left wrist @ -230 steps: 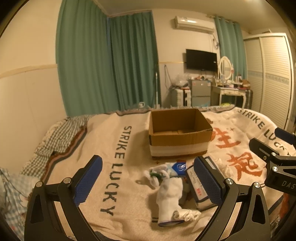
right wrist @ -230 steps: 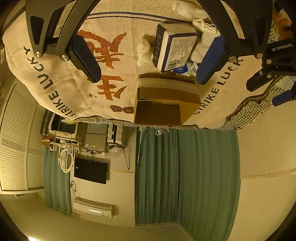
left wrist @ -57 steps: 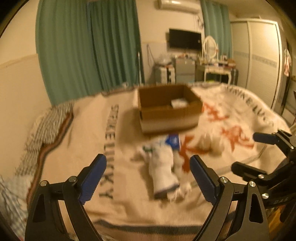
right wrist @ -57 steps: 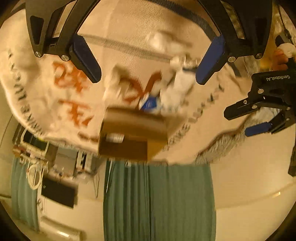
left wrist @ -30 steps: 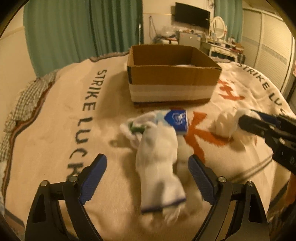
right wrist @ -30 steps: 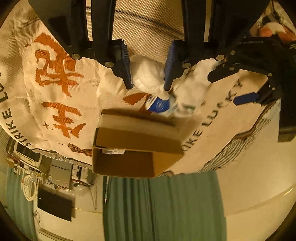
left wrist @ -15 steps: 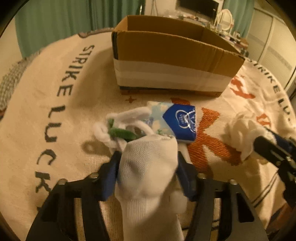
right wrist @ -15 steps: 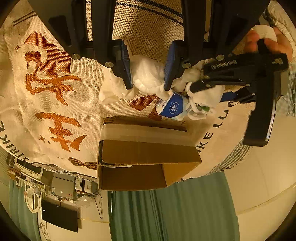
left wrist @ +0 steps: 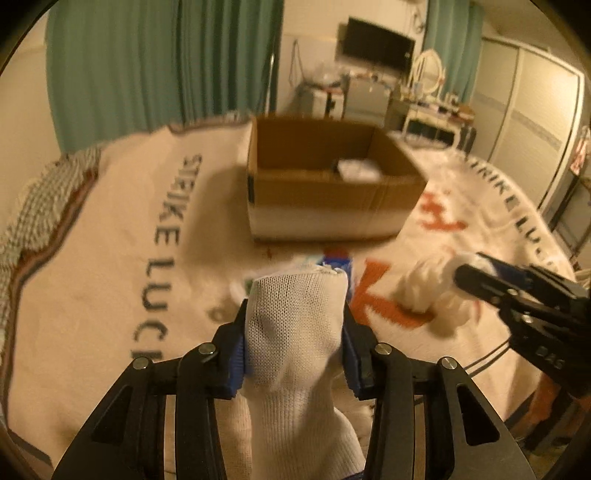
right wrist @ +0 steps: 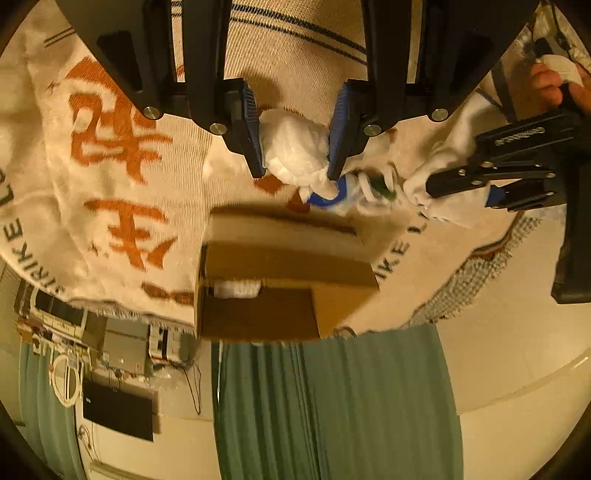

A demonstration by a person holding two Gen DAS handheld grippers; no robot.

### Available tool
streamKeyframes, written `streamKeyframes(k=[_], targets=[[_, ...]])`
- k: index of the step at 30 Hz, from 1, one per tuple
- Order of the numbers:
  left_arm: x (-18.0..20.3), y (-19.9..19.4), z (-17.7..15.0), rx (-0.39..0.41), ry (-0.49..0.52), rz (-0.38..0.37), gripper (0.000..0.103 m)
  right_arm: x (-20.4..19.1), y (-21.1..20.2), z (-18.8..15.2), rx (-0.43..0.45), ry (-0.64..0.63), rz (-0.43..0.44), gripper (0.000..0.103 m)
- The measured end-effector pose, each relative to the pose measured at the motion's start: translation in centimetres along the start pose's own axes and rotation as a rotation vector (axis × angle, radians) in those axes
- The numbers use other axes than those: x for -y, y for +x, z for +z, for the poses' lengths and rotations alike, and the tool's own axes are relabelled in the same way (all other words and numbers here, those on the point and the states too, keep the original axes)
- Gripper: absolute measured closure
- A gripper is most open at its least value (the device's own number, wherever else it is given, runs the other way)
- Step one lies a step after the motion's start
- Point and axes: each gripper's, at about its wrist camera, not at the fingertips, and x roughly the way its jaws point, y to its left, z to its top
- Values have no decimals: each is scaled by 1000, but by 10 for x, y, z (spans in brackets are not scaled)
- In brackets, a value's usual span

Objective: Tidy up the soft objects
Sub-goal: 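Carry the cloth ball into the box with the right gripper while the left carries the sock in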

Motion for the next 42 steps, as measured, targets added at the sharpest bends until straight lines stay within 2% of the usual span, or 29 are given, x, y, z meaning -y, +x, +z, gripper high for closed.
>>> streamKeyframes(k=[4,6,10,16,20,26,31,33,35,36,38,40,42], targets=[[5,-15,29,35,3,-58,62,-1,-10,30,53,-7,13,70],[12,-20,48,68,33,-54,62,0,-13,53,81,-6,37,70],[18,-19,81,118,50,-63,62,2,-10,92,128,-33,23,70],[19,20,143,139,84,-33,62,21,20,145,140,-29,27,70],[18,51,167,130,101,-33,62,41,51,169,124,-15,24,70],[14,110,180,85,109,-13,62,71,118,185,57,29,24,68],[22,139,175,80,152,2,57,87,149,184,37,41,23,67],[28,145,173,75,177,-8,56,91,154,185,35,42,23,60],[31,147,174,73,191,-2,56,91,152,185,45,39,11,40],[34,145,175,74,196,6,54,92,149,186,54,37,-1,38],[38,138,178,97,195,34,45,92,141,188,60,32,-17,35],[40,125,181,127,192,79,20,92,127,191,74,30,-41,28],[39,103,184,157,177,98,16,91,106,195,93,27,-62,27]])
